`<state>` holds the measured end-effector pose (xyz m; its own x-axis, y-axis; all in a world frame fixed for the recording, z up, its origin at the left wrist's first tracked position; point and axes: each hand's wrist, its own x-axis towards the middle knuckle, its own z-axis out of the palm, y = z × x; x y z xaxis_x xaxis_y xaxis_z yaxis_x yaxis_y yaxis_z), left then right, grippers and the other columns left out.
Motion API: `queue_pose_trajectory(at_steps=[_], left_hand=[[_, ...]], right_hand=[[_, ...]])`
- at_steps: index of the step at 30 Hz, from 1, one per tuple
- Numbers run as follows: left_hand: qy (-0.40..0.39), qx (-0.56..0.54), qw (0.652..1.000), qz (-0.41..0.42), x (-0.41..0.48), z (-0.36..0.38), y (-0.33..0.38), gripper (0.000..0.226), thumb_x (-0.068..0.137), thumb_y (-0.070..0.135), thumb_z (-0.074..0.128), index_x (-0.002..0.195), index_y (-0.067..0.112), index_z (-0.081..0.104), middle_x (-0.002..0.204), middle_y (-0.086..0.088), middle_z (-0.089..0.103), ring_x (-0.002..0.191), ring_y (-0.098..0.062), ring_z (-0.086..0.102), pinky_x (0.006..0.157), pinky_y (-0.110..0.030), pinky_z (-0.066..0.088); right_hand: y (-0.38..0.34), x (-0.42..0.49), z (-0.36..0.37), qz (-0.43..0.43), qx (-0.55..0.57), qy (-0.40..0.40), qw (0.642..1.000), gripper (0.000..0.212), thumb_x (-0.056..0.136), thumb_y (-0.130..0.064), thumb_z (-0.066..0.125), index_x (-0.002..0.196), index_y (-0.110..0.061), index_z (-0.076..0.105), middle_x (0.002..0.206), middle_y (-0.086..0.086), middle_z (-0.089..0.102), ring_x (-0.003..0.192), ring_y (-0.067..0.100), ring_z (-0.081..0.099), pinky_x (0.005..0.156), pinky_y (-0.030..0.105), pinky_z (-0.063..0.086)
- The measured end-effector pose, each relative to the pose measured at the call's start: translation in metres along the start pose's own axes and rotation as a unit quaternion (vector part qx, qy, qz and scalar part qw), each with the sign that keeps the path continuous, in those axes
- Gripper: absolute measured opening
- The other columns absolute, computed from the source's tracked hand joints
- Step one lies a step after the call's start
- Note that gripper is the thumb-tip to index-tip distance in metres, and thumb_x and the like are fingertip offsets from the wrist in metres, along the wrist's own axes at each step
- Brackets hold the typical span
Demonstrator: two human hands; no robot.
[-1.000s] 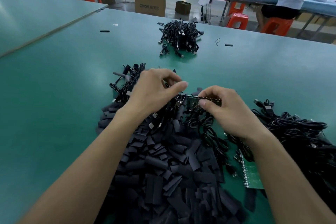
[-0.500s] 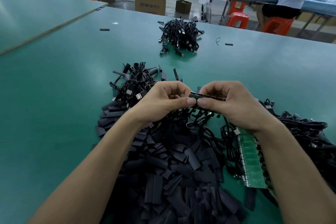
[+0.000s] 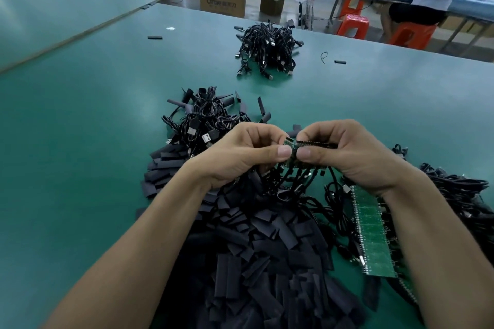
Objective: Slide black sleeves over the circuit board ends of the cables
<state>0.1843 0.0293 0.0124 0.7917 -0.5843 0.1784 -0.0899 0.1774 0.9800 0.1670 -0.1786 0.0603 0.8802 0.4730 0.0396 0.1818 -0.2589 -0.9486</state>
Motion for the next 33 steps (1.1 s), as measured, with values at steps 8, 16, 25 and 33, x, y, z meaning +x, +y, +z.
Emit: queue_pose_trajectory(at_steps=[8,16,25,33], left_hand=[[0.095,-0.114,0.986,0.076,-0.006,-0.008,0.027,0.007,0.095,0.018,0.054,0.092,0.013,0.058,0.084,0.001,0.07,0.085,-0.016,0.067,0.086,-0.032,0.053],[0.276,0.084,0.949,0.129,-0.011,-0.008,0.05,0.016,0.096,0.03,0.062,0.081,0.032,0.067,0.061,0.006,0.061,0.042,-0.006,0.038,0.044,-0.02,0.038],[0.402,0.162,0.897,0.089,-0.009,-0.013,0.049,0.029,0.106,0.033,0.048,0.089,0.034,0.072,0.072,-0.004,0.036,0.058,-0.02,0.03,0.048,-0.02,0.029],[0.426,0.175,0.885,0.061,-0.009,-0.019,0.051,0.027,0.102,0.016,0.041,0.1,0.035,0.06,0.072,0.001,0.043,0.058,-0.01,0.036,0.053,-0.029,0.031]], right_hand=[[-0.012,-0.01,-0.016,0.04,-0.25,0.138,0.958,0.011,0.082,-0.018,0.08,0.079,-0.024,0.071,0.073,-0.006,0.073,0.066,0.001,0.064,0.067,0.021,0.047],[-0.031,-0.018,0.004,0.11,-0.399,0.129,0.901,0.021,0.076,-0.026,0.086,0.067,-0.032,0.068,0.069,-0.016,0.067,0.073,-0.001,0.062,0.066,0.026,0.049],[-0.056,-0.003,0.066,0.143,-0.576,-0.031,0.804,0.026,0.084,-0.05,0.069,0.092,-0.026,0.065,0.09,-0.004,0.064,0.086,0.02,0.058,0.077,0.035,0.035],[-0.025,0.027,0.138,0.012,-0.479,-0.07,0.875,0.02,0.097,-0.033,0.061,0.104,-0.014,0.064,0.107,0.006,0.061,0.092,0.03,0.061,0.069,0.033,0.04]])
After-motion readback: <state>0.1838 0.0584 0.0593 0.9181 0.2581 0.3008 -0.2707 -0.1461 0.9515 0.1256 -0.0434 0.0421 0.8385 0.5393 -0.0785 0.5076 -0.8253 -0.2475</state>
